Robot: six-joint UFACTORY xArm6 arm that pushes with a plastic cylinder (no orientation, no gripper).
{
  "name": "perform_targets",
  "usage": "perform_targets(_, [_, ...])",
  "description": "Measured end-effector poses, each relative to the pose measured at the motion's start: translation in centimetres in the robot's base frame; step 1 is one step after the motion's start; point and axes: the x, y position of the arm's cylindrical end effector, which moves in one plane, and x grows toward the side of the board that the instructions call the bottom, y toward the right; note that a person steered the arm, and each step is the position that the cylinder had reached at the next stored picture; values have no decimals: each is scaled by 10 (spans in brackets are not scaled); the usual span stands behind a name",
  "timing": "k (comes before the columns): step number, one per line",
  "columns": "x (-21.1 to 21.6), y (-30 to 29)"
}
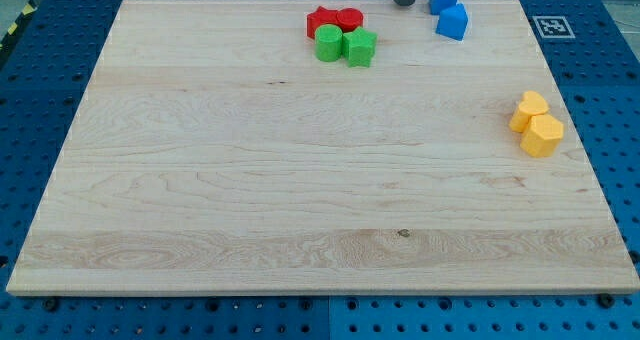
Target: Place the blue triangle left to the yellow blocks
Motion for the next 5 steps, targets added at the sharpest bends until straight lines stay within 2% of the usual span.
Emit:
perform_targets(4, [3, 97])
perform_targets(5, [22, 94])
